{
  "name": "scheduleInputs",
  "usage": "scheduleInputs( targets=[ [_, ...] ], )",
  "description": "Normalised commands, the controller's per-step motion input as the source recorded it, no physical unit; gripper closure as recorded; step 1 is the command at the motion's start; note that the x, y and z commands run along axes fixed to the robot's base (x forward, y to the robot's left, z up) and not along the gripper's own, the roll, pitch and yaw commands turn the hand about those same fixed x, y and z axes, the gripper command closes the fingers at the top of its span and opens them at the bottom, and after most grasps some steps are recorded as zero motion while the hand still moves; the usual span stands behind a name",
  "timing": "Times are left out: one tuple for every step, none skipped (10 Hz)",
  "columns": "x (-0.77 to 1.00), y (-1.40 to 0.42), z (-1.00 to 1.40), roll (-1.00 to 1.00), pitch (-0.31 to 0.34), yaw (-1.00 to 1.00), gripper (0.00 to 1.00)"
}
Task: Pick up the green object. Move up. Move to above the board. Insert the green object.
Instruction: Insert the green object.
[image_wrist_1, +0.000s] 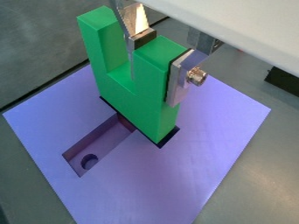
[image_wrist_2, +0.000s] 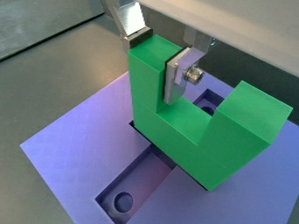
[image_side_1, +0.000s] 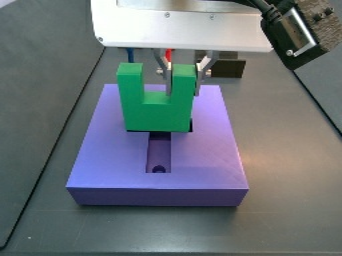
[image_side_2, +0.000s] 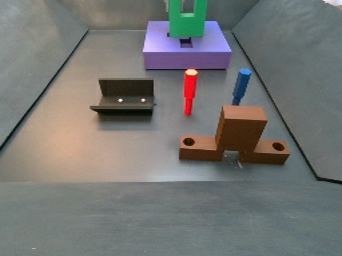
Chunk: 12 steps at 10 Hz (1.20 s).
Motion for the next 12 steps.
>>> scheduleInputs(
  targets=[
    [0.15, -0.07, -0.30, 0.00, -0.057, 0.00, 1.00],
    [0.31, -0.15, -0.34, 0.00, 0.000, 0.00, 1.00],
    [0.35, 0.00, -0.31, -0.01, 0.000, -0.07, 1.00],
    [0.10, 0.02, -0.25, -0.02, -0.009, -0.01, 1.00],
    [0.00, 0.07, -0.21, -0.01, -0.043, 0.00, 1.00],
    [-0.04, 0.04, -0.23, 0.00, -0.077, 0.00, 1.00],
    [-0.08, 0.05, -0.48, -0.02, -0.151, 0.00, 1.00],
    [-0.15, 0.08, -0.74, -0.01, -0.210, 0.00, 1.00],
    [-0.18, 0.05, -0.83, 0.00, -0.224, 0.01, 1.00],
    [0.00, 0.00, -0.75, -0.04, -0.149, 0.00, 1.00],
    [0.02, 0.00, -0.69, -0.01, -0.087, -0.10, 1.00],
    [0.03, 0.00, -0.33, 0.00, 0.000, -0.09, 1.00]
  ],
)
